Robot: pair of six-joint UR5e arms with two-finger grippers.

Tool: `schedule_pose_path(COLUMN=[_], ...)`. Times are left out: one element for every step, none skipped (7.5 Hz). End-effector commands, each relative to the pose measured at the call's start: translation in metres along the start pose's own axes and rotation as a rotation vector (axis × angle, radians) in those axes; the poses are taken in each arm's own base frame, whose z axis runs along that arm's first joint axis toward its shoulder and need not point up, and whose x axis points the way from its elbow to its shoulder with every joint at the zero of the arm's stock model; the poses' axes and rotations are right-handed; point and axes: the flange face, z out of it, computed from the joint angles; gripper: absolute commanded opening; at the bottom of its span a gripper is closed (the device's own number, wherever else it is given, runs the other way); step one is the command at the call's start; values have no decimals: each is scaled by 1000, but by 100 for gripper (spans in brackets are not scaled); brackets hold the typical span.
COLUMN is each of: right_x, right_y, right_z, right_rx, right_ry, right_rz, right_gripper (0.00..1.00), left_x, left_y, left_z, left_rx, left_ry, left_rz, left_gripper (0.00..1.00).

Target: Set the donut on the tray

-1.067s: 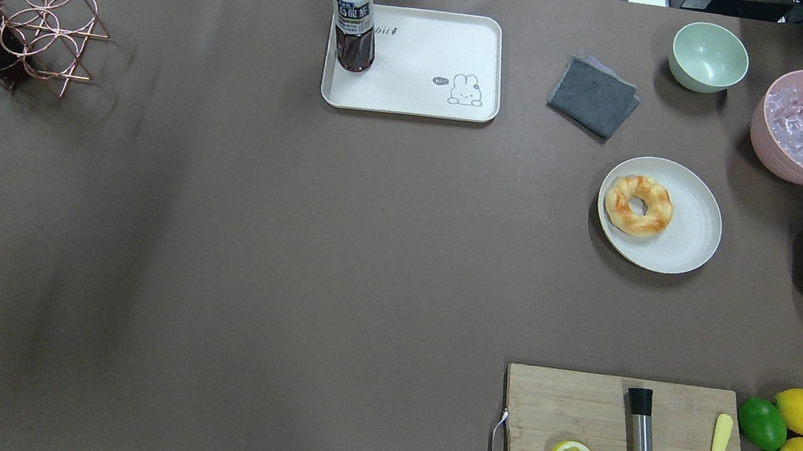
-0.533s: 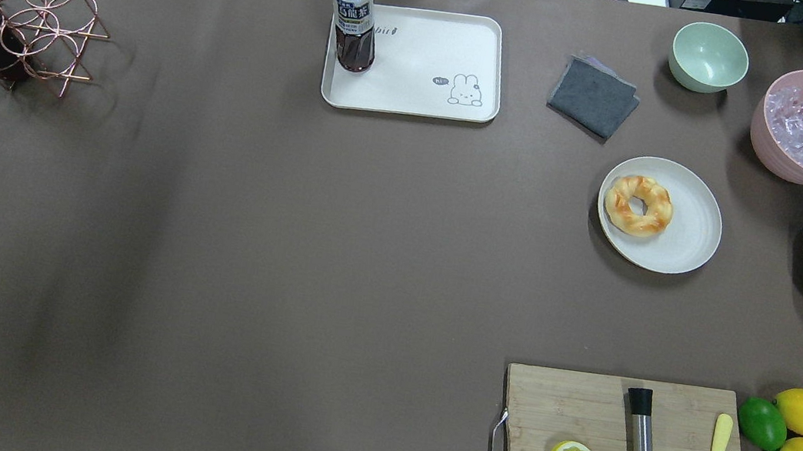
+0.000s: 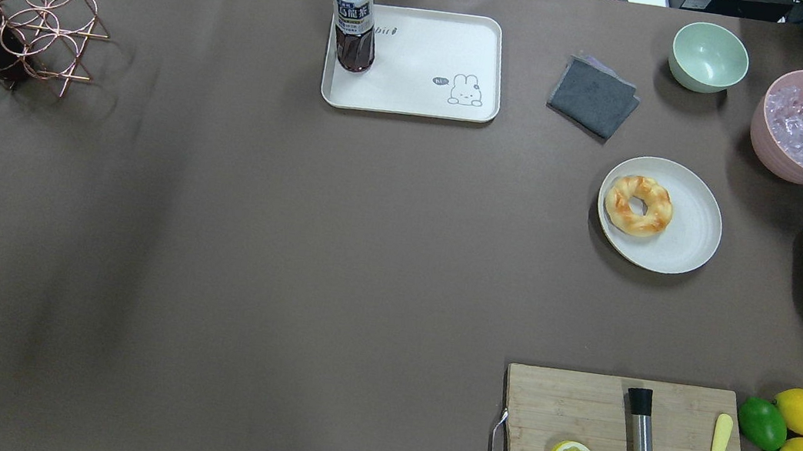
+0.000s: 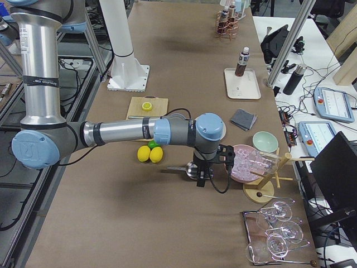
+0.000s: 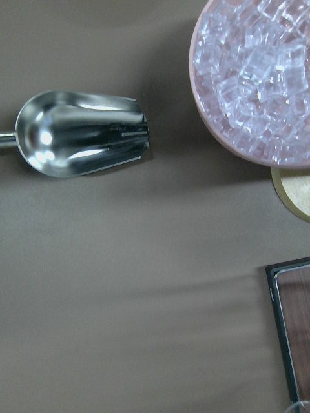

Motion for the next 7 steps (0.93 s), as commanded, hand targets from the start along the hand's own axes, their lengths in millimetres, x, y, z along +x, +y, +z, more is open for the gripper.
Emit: schedule_pose_path(right_x=[-55,-66,-80,-105,-135,-160,-172], right_y=[1,0,-1,-1,-1,1,0], right_z=[14,24,30,42,61,88,115], right_rx=[-32,-24,-16,-23,-5,8,21], right_ry=[-15,-23,-35,-71,-106,-144,-183], right_rz=[11,-32,-53,-7,30,57,62], right_gripper=[100,100,100,100,100,100,100], left_x=[0,0,0,-1,0,-1,0], left_y=[1,0,1,1,0,0,-1], left_z=[-1,-1,0,1,0,1,0], left_rx=[1,1,0,-1,0,-1,0], left_ry=[0,-1,-1,-2,-1,-2,-3], left_rz=[-1,-1,-2,-1,0,-3,0], left_gripper=[98,98,98,98,98,98,98])
